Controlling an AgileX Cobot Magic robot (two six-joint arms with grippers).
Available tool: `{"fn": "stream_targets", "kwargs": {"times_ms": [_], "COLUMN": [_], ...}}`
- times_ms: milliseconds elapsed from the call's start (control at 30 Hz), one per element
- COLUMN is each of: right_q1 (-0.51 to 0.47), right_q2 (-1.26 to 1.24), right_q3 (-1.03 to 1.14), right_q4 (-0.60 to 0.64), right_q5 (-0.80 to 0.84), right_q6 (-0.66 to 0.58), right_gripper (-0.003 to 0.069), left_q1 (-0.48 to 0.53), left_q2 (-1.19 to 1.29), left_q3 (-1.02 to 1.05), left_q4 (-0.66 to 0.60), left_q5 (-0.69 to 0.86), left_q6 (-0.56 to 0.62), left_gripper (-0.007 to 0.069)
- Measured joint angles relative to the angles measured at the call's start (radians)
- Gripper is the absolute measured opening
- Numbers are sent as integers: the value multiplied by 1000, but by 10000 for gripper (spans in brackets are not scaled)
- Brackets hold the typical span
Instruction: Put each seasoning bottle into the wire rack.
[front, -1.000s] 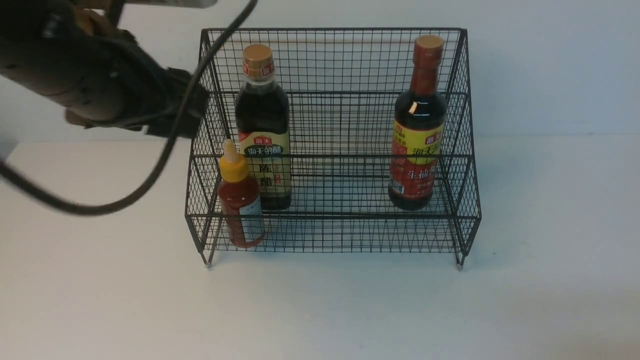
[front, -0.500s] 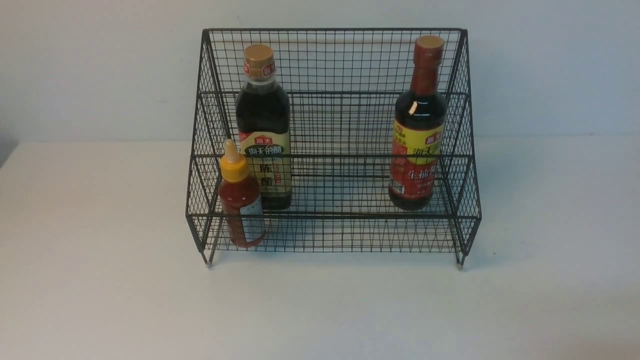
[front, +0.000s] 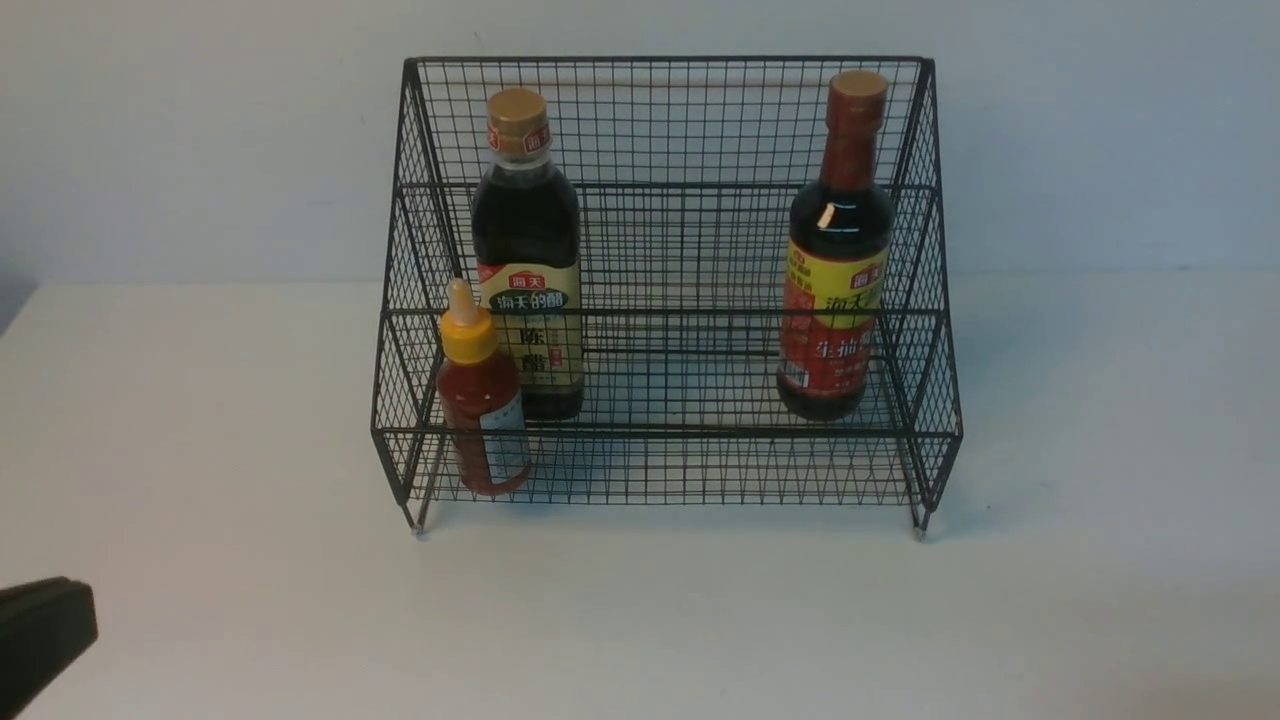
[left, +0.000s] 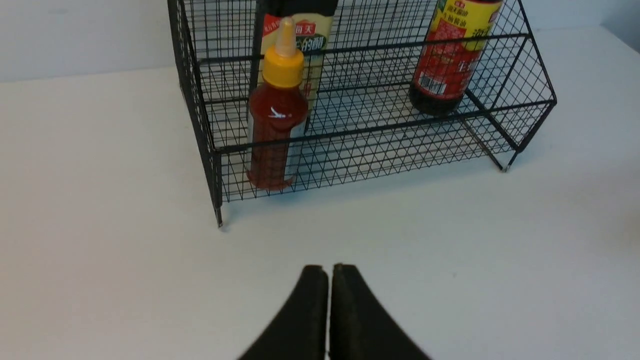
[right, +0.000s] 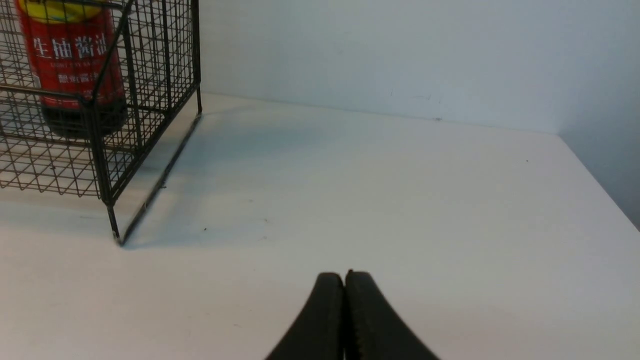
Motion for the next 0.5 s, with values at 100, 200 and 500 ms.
{"fn": "stream_targets", "kwargs": {"times_ms": [100, 200, 500], "right_q1": [0, 0, 0], "right_q2": [0, 0, 0], "right_q3": [0, 0, 0], "right_q4": [0, 0, 0], "right_q5": [0, 0, 0], "right_q6": [0, 0, 0], "right_gripper": [-15, -15, -15], "left_q1": [0, 0, 19], "left_q2": [-5, -5, -30], "left_q3": [17, 19, 129], "left_q4": [0, 0, 67], "left_q5": [7, 8, -156], "left_q6": [0, 0, -3], "left_gripper": [-5, -5, -5]}}
